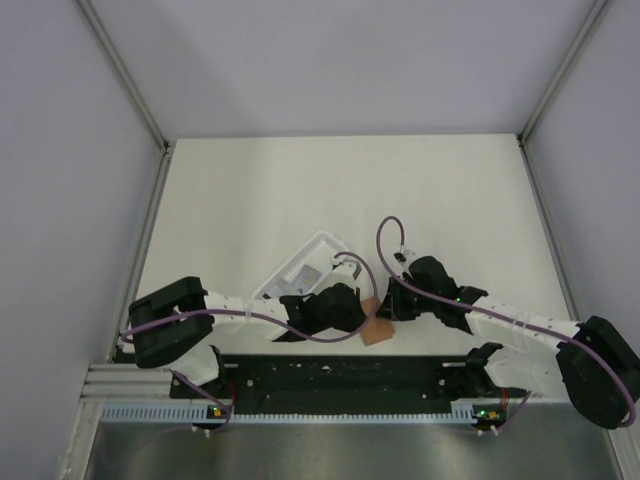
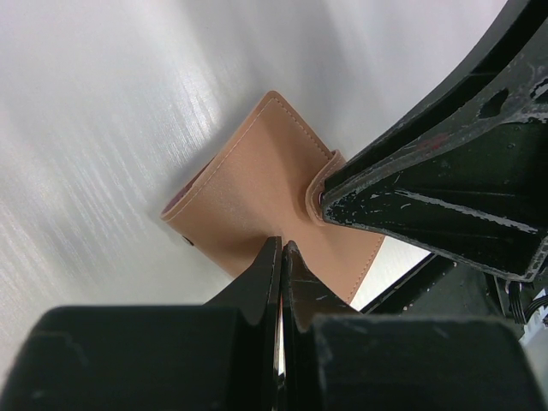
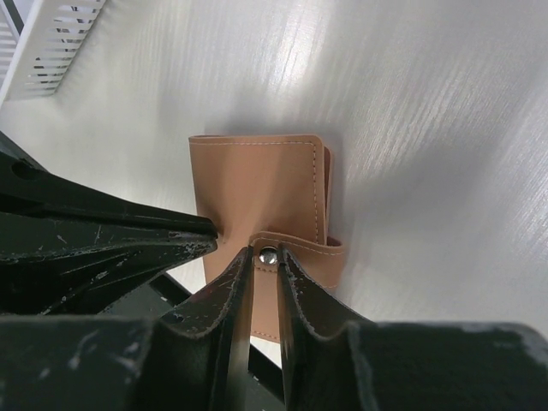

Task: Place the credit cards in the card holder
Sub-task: Close the card holder at the center of the board.

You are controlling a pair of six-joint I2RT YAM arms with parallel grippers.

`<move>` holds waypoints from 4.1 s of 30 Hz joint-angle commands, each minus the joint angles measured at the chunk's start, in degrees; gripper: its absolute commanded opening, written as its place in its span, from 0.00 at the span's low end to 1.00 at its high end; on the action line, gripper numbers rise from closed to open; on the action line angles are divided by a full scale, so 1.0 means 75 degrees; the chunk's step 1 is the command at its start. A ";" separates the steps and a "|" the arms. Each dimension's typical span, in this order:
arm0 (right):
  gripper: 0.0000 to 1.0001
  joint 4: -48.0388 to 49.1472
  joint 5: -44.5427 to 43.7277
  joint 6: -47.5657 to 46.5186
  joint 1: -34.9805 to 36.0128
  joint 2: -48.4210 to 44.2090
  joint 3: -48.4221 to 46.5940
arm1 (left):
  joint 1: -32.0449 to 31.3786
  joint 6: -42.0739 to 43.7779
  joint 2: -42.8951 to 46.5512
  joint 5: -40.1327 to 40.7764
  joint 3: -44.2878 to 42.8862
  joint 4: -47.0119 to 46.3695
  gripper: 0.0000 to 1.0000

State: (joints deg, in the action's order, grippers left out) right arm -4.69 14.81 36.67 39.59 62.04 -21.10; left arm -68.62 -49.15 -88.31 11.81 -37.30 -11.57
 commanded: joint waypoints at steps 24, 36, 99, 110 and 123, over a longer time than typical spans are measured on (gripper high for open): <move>0.16 -0.0827 -0.0404 -0.0143 0.0064 0.0880 -0.0854 | -0.0003 0.0084 -0.0108 -0.0028 -0.0042 -0.0250 0.00; 0.16 -0.1752 -0.1423 -0.0037 0.0720 0.1536 -0.1592 | -0.0003 0.0084 -0.0061 -0.0028 0.0004 -0.0250 0.00; 0.00 -0.2762 -0.4248 0.1710 0.2912 0.2980 -0.1475 | -0.0003 -0.0104 0.0431 0.0159 0.0602 -0.0285 0.00; 0.46 -0.1953 -0.4787 0.1182 0.2620 -0.0582 -0.1569 | -0.0003 -0.0033 0.0549 0.0218 0.0508 -0.0180 0.00; 0.25 -0.2105 -0.3756 0.1006 0.1518 -0.2108 -0.0620 | -0.0003 -0.0033 0.0466 0.0159 0.0391 -0.0203 0.00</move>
State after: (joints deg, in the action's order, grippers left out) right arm -20.01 -15.07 44.93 51.68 47.92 -26.74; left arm -68.62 -50.02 -85.60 12.69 -33.50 -11.97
